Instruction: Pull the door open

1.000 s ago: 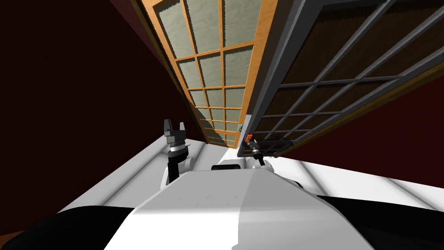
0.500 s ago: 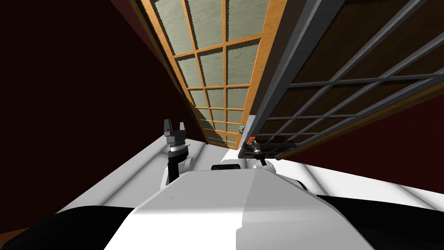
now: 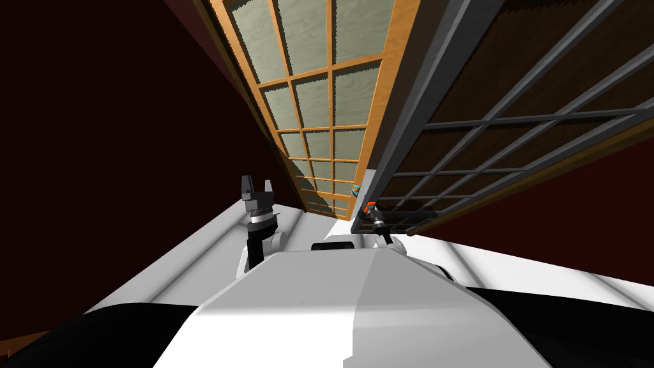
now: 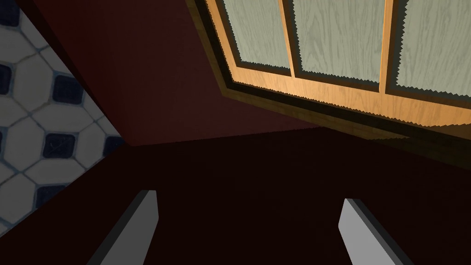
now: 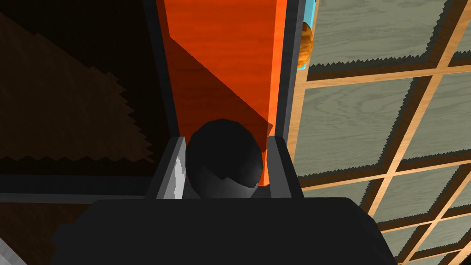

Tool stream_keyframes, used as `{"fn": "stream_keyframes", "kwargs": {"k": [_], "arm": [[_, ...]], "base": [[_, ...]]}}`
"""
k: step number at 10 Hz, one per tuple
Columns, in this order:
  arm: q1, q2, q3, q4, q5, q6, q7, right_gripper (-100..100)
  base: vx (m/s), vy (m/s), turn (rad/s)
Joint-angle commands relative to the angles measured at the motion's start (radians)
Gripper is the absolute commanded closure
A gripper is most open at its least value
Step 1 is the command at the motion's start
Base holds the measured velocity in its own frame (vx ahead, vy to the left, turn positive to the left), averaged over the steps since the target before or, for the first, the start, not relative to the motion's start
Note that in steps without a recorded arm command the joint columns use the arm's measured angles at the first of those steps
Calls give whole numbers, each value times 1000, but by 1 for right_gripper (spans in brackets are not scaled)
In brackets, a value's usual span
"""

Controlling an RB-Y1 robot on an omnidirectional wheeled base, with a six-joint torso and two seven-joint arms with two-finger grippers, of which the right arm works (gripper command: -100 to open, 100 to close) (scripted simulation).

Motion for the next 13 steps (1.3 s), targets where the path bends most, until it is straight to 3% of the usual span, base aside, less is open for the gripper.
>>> {"fn": "stream_keyframes", "kwargs": {"k": [1,13], "arm": [[2,0,4,-3,-8,0,-29,100],[19,-11,54,-23,-105,6,-321,100]], "base": [[-20,-15,38],[-28,-15,46]]}}
